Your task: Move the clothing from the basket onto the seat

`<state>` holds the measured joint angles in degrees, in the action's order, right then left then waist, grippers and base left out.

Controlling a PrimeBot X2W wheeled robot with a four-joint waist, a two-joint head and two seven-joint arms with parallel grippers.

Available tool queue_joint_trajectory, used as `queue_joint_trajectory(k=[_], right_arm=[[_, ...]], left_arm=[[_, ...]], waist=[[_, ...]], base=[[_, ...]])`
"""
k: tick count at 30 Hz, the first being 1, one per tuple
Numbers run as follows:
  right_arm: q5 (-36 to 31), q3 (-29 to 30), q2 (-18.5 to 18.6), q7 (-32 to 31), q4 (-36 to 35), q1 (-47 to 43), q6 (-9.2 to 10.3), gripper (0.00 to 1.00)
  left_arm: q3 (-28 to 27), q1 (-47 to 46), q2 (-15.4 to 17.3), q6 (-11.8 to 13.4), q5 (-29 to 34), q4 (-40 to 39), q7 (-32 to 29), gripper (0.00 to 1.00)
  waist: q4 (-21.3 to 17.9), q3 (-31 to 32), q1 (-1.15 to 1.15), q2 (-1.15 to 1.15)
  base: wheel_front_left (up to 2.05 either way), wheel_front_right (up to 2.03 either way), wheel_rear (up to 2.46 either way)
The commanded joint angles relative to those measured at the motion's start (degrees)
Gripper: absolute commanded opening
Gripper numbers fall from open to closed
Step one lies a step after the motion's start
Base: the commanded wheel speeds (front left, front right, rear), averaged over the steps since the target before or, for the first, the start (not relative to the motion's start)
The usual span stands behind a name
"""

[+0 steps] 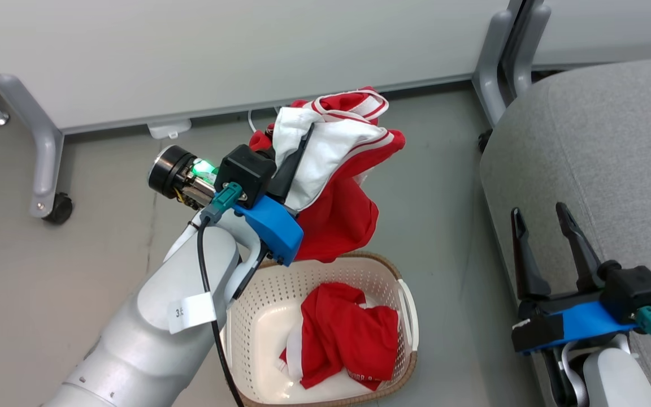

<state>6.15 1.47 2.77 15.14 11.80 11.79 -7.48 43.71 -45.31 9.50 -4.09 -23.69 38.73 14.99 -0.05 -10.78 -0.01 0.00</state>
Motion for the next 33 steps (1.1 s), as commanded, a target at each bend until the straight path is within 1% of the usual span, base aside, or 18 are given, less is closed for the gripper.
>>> queue_joint_trajectory(k=[1,12,22,28,33], right_arm=[[0.4,-0.2,0.2,0.0,0.3,-1.3,-0.03,1.00],[1.1,0.0,0.2,0.0,1.0,-4.9,-0.03,1.00],[1.1,-1.2,0.2,0.0,1.1,-6.3,-0.03,1.00],[0.2,-4.3,0.2,0.0,1.1,-5.2,-0.03,1.00],[-0.3,-8.6,0.2,0.0,1.7,-3.0,-0.02,1.00]], left_arm=[[-0.5,0.7,0.0,-0.3,0.5,-0.7,0.3,0.00],[-2.3,3.1,-0.6,-1.1,1.8,-3.2,0.3,0.00],[-3.1,4.2,-0.9,-1.4,2.1,-3.9,0.3,0.00],[-2.8,4.5,-1.6,-1.5,2.6,-4.4,0.3,0.00],[-2.3,4.0,-2.4,-1.7,2.8,-4.7,0.3,0.00]], waist=[[0.0,2.0,0.01,0.00],[0.6,6.3,0.01,0.00],[1.2,8.1,0.01,0.00],[2.0,8.6,0.01,0.00],[2.8,8.4,0.01,0.00]], base=[[0.00,0.00,0.00],[0.00,0.00,0.00],[0.00,0.00,0.00],[0.00,0.00,0.00],[0.00,0.00,0.00]])
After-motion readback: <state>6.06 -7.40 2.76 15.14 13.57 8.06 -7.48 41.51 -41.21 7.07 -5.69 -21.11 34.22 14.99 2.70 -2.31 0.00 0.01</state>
